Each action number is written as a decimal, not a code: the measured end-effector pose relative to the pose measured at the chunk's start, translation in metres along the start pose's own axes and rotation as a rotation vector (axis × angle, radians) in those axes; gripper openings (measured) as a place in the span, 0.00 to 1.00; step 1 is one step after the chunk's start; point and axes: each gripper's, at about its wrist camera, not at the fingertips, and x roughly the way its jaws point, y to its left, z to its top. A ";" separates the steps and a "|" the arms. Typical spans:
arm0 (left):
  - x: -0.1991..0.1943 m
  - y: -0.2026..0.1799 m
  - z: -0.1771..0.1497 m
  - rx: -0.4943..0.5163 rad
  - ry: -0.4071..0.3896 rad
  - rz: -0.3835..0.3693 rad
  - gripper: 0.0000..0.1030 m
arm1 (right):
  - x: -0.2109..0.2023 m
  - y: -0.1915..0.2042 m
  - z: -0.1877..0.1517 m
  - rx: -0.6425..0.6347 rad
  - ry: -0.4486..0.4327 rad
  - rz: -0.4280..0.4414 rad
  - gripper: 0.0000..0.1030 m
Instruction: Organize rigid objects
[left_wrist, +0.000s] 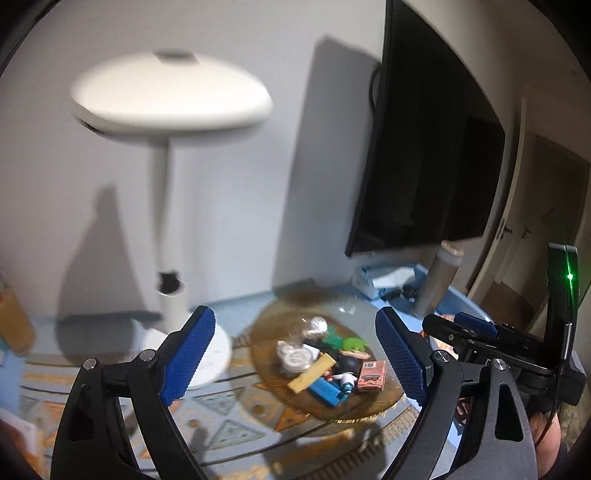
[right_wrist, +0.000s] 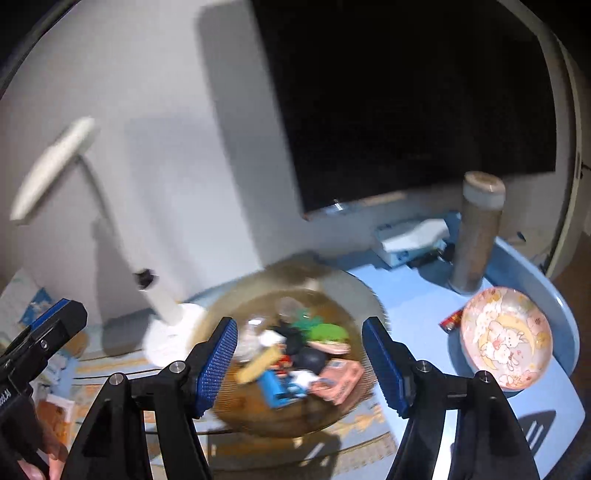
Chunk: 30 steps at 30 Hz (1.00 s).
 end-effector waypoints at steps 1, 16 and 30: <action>-0.015 0.004 0.002 0.000 -0.017 0.011 0.86 | -0.008 0.009 0.000 -0.006 -0.008 0.015 0.67; -0.164 0.076 -0.035 -0.039 -0.179 0.152 1.00 | -0.080 0.147 -0.057 -0.182 -0.096 0.140 0.96; -0.073 0.134 -0.165 -0.084 0.039 0.333 0.99 | 0.024 0.146 -0.167 -0.279 0.044 0.059 0.96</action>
